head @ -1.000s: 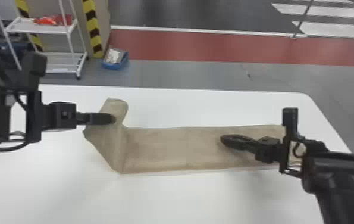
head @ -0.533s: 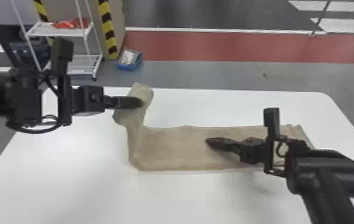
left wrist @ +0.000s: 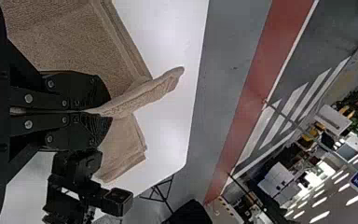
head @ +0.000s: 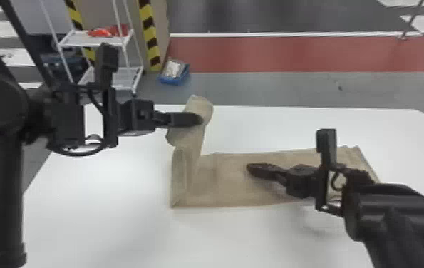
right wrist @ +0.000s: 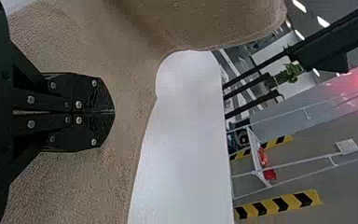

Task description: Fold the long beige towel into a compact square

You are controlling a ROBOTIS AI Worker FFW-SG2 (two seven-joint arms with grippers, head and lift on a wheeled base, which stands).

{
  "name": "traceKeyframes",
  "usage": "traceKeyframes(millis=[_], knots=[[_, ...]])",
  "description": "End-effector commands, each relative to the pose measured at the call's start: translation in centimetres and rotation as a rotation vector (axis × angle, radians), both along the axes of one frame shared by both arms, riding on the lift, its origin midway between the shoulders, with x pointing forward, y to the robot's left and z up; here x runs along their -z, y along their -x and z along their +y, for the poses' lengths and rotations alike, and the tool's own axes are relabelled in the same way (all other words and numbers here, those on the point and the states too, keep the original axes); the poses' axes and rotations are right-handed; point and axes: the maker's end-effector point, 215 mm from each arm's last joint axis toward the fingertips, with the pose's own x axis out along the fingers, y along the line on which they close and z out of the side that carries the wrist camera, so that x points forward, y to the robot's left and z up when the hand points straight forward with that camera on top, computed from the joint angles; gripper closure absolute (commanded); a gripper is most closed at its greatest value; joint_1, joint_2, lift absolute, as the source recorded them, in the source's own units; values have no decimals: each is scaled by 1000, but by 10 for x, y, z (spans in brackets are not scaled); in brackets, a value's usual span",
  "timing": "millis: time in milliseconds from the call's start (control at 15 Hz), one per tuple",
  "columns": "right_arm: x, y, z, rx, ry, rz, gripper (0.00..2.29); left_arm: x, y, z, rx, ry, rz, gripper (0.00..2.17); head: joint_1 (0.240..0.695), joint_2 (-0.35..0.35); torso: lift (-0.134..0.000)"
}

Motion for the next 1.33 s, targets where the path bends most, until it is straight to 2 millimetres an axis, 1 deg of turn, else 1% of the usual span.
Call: traceKeyframes(millis=[0, 133, 267, 333, 400, 467, 600, 667, 733, 800, 867, 933, 1000, 1200, 1267], knots=[[-25, -5, -33, 77, -31, -50, 1683, 2, 2, 0, 3, 1, 6, 1740, 695, 35, -124], [-46, -8, -60, 131, -51, -93, 1679, 6, 3, -3, 3, 6, 17, 1740, 695, 11, -124], [-67, -8, -96, 198, -43, -146, 1656, 9, 4, -13, 8, 12, 25, 1740, 695, -13, -124], [-82, -8, -119, 242, -40, -181, 1403, 10, 3, -23, 7, 21, 20, 1740, 695, -28, -124], [-90, -5, -145, 276, -18, -203, 1312, 18, 2, -30, -5, 14, 27, 1740, 695, -68, -124], [-101, -1, -172, 313, 1, -228, 1308, 23, 1, -41, -14, 22, 28, 1744, 695, -94, -124], [-113, 11, -237, 417, 23, -261, 1308, 30, -10, -68, -61, 47, -11, 1744, 695, -154, -124], [-120, 19, -267, 458, 18, -280, 1075, 32, -17, -86, -86, 45, -41, 1744, 695, -184, -124], [-129, 26, -291, 490, 18, -313, 454, 31, -25, -101, -118, 54, -78, 1744, 695, -221, -124], [-138, 35, -314, 521, 29, -349, 6, 35, -24, -119, -125, 61, -90, 1744, 695, -259, -124], [-140, 43, -336, 552, 48, -369, -2, 39, -22, -132, -135, 63, -109, 1744, 689, -328, -124], [-137, 48, -350, 572, 55, -376, -2, 35, -23, -144, -149, 75, -142, 1744, 682, -350, -124], [-137, 51, -364, 586, 63, -384, 33, 34, -23, -155, -152, 62, -164, 1744, 678, -350, -124], [-134, 56, -379, 607, 76, -405, 70, 41, -12, -178, -117, 27, -175, 1744, 669, -350, -124], [-133, 56, -381, 610, 77, -412, 70, 44, -9, -182, -111, 22, -171, 1744, 668, -350, -124]])
